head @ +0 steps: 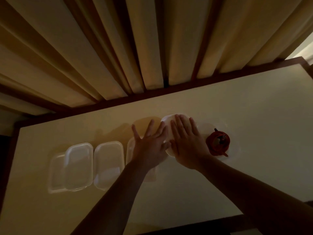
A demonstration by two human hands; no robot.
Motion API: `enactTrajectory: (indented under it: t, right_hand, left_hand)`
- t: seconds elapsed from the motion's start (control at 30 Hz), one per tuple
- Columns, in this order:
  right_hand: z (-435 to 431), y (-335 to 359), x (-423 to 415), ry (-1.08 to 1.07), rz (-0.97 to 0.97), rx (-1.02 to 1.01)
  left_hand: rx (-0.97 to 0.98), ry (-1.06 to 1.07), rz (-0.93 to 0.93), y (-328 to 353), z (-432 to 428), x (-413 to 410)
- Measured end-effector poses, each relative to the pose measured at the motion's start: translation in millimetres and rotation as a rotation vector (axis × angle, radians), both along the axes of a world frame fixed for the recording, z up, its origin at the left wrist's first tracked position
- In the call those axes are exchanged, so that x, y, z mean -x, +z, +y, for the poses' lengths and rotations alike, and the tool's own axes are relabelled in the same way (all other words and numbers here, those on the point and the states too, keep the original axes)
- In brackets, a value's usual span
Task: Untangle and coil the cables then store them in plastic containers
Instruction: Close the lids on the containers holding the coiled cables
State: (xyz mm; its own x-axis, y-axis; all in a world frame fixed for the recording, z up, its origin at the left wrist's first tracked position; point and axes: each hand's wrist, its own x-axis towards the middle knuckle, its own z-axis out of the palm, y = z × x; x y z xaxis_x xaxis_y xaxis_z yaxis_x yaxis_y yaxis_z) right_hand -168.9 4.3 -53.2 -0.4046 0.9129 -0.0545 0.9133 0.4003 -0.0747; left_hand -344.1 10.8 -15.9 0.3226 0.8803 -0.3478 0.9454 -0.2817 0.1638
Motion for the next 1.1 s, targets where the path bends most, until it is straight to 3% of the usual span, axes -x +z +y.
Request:
enactTrajectory:
  t: [0.27,0.57,0.7,0.77,0.9,1.1]
  right_hand:
    - [1.5,-6.0,0.9,0.005,-0.001,0.012]
    - [-1.6,-4.5,2.6,-0.021,0.014,0.029]
    - [-17.5,3.0,5.7,-0.005,-0.009,0.023]
    - [-24.6,7.9,6.3,0.007,-0.017,0.018]
    - [-35.5,11.7,11.8,0.026,0.009,0.001]
    - [-43.0,9.0,19.6,0.031,-0.005,0.026]
  left_hand:
    - [0.083,-0.069,0.158,-4.4,6.2,-1.1]
    - [0.104,-0.083,0.127,10.5,9.7,-1.8]
    - [-0.085,0.072,-0.019,14.8,-22.5,24.9]
    - [-0.198,0.071,0.037,7.3,-47.9,43.6]
    - [-0.116,0.047,0.101,-11.6,-83.4,57.4]
    - [-0.160,0.202,0.113,-20.1,-98.5,44.3]
